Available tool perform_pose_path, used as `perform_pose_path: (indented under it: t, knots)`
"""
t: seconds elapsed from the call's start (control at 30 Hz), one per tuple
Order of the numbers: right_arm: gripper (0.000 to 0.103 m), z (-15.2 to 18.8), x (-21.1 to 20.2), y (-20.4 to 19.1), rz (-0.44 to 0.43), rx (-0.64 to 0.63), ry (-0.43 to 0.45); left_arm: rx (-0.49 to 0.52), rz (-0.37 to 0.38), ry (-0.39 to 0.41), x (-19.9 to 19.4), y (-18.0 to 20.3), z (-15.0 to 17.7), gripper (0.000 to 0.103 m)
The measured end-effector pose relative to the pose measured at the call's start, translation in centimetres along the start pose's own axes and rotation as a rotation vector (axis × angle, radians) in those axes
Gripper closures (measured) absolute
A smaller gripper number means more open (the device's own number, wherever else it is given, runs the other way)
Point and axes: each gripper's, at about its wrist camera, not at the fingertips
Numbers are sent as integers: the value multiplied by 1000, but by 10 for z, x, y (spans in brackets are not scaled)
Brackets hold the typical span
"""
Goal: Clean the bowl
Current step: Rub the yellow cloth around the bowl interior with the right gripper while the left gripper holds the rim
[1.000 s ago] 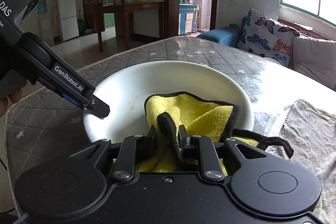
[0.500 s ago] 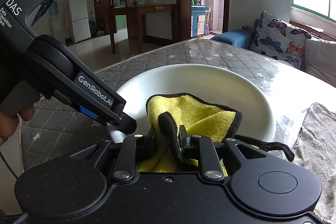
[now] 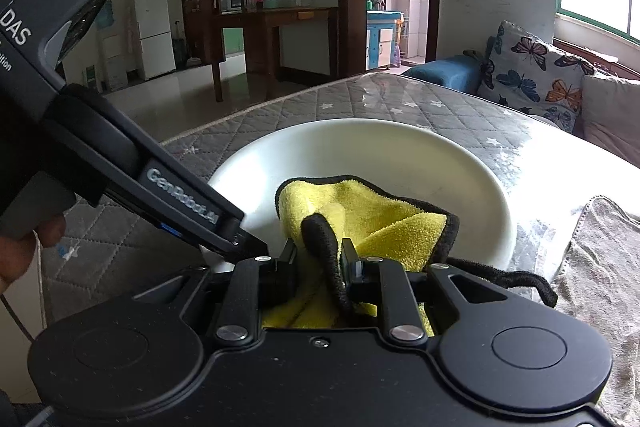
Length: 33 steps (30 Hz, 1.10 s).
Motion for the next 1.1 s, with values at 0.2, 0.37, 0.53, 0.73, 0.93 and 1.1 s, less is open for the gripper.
perform_pose_path:
  t: [0.2, 0.37, 0.53, 0.73, 0.93, 1.1]
  knots:
    - [81, 2, -2, 0, 22, -18, -5, 50, -2, 11, 4, 0, -6, 72]
    - [81, 2, -3, 5, 38, -20, -5, 95, -7, 4, 9, 1, -14, 72]
    - [81, 3, -2, 8, 53, -31, -5, 167, -16, -1, 12, 2, -23, 72]
    - [81, 2, 0, 12, 76, -38, -6, 237, -23, -7, 17, 1, -33, 72]
    - [81, 3, 1, 17, 99, -42, -5, 286, -28, -4, 22, 1, -39, 72]
    - [81, 4, 2, 17, 115, -56, -6, 305, -35, -2, 27, 0, -46, 72]
Point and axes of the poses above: each gripper's, at about its wrist camera, not at the fingertips, and x roughly the way its jaws point, y to its right, z to its underside, and after that the axes turned 3 degrees about y, right-handed
